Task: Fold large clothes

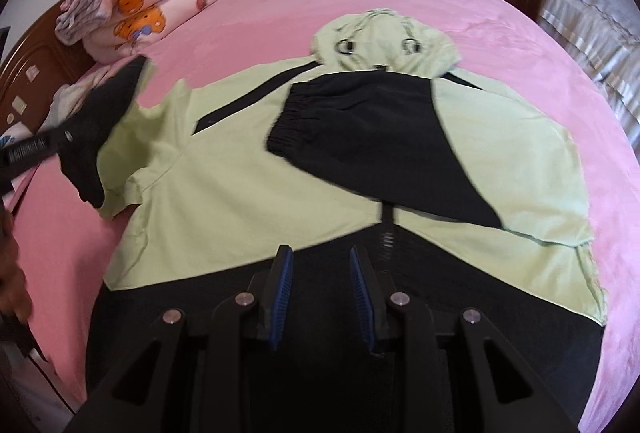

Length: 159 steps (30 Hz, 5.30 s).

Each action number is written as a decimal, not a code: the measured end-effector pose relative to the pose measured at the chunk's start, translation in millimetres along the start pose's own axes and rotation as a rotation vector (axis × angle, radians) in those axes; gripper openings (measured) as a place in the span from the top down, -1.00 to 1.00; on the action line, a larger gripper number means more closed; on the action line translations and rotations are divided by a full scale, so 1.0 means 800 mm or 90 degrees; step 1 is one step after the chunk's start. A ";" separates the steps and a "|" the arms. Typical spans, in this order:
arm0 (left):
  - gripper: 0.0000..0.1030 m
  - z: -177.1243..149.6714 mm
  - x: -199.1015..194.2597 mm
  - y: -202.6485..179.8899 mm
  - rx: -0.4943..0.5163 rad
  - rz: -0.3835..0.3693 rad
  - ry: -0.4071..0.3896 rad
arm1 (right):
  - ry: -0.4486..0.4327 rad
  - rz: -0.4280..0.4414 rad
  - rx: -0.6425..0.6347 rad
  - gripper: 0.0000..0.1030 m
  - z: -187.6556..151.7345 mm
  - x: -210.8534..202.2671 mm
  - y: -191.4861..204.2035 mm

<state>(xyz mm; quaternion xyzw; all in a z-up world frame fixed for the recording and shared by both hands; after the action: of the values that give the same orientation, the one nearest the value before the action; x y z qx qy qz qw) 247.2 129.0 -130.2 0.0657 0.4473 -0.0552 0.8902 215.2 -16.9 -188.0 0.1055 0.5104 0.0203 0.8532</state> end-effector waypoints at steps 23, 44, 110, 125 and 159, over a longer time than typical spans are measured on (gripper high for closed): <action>-0.71 -0.088 -0.026 -0.032 -0.024 -0.180 0.072 | -0.011 0.055 0.010 0.19 -0.007 -0.022 -0.047; -0.71 -0.213 -0.071 0.026 -0.111 -0.068 -0.022 | 0.074 0.168 -0.291 0.19 -0.006 0.004 0.189; -0.71 -0.166 -0.089 0.031 -0.067 -0.012 -0.012 | -0.235 0.106 -0.183 0.74 0.140 -0.108 0.024; -0.71 -0.117 -0.062 0.024 -0.043 -0.004 -0.024 | -0.316 0.057 -0.146 0.80 0.232 -0.119 -0.019; 0.75 -0.031 0.132 0.166 -0.096 -0.053 0.162 | 0.117 0.052 0.124 0.17 0.147 0.126 -0.202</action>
<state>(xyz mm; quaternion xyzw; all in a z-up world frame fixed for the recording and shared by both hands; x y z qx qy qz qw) 311.7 259.7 -220.8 -0.0135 0.5619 -0.0491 0.8256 354.5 -179.4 -254.1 0.2064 0.5814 0.0151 0.7868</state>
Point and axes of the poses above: each gripper's, at about its wrist camera, not at the fingertips, and x roughly the way its jaws point, y to its left, z to its top, the point moved 1 cm from there along x, roughly the way its jaws point, and after that the axes turned 15 degrees about x, right-handed, at the moved point
